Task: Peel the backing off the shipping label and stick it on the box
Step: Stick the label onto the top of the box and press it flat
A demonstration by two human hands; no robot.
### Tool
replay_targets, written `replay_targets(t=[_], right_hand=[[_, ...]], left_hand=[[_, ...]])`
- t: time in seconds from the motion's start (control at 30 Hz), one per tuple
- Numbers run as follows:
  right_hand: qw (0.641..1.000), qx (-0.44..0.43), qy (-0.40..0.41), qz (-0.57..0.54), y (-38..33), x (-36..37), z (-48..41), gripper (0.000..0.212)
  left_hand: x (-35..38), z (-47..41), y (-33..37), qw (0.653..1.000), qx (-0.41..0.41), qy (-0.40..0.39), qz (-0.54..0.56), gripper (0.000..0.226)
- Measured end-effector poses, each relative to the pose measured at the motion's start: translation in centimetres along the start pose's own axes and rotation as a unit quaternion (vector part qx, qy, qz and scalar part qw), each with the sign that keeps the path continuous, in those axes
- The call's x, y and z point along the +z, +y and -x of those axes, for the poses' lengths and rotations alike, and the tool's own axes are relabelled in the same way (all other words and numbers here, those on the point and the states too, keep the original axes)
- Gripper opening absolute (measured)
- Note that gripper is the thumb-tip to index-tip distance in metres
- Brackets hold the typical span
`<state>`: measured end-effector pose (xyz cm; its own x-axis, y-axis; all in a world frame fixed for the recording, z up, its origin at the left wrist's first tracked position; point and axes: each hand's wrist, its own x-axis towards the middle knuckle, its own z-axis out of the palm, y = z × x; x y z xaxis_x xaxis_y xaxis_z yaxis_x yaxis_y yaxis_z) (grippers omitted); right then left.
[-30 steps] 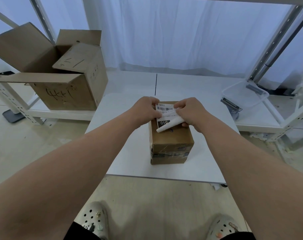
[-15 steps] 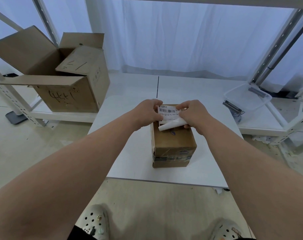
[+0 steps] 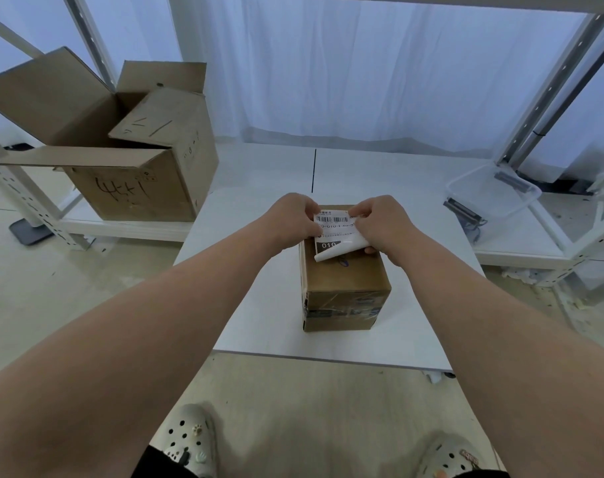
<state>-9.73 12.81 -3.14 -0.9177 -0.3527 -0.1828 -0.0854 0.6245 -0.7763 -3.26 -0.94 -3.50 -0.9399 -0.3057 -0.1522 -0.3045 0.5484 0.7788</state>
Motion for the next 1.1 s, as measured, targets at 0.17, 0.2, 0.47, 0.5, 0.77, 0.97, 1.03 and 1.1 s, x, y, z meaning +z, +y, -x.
replay_targets(t=[0.17, 0.2, 0.47, 0.5, 0.77, 0.97, 1.03, 1.1], right_hand=[[1.0, -0.005, 0.0, 0.005, 0.09, 0.16, -0.31, 0.031], [1.0, -0.004, 0.0, 0.006, 0.11, 0.2, -0.36, 0.031], [1.0, -0.001, -0.01, 0.004, 0.11, 0.39, -0.53, 0.029], [1.0, -0.001, -0.01, 0.004, 0.13, 0.35, -0.55, 0.029], [1.0, 0.007, -0.012, 0.002, 0.17, 0.29, -0.63, 0.025], [1.0, 0.01, -0.016, 0.002, 0.0, 0.33, -0.62, 0.024], [1.0, 0.009, -0.017, 0.004, 0.04, 0.32, -0.67, 0.025], [1.0, 0.007, -0.015, 0.006, 0.04, 0.28, -0.71, 0.025]], left_hand=[[-0.03, -0.07, 0.18, 1.0, -0.003, 0.007, -0.001, 0.048], [-0.05, -0.08, 0.19, 1.0, -0.003, 0.009, 0.0, 0.048], [-0.07, -0.14, 0.12, 1.0, -0.014, 0.01, 0.004, 0.045], [-0.07, -0.13, 0.14, 1.0, -0.016, 0.009, 0.005, 0.044], [-0.03, -0.24, 0.24, 1.0, -0.025, 0.006, 0.017, 0.042], [0.0, -0.3, 0.26, 0.999, -0.03, 0.008, 0.018, 0.042], [-0.05, -0.31, 0.31, 0.999, -0.031, 0.009, 0.021, 0.042], [-0.1, -0.31, 0.38, 0.999, -0.033, 0.008, 0.02, 0.042]])
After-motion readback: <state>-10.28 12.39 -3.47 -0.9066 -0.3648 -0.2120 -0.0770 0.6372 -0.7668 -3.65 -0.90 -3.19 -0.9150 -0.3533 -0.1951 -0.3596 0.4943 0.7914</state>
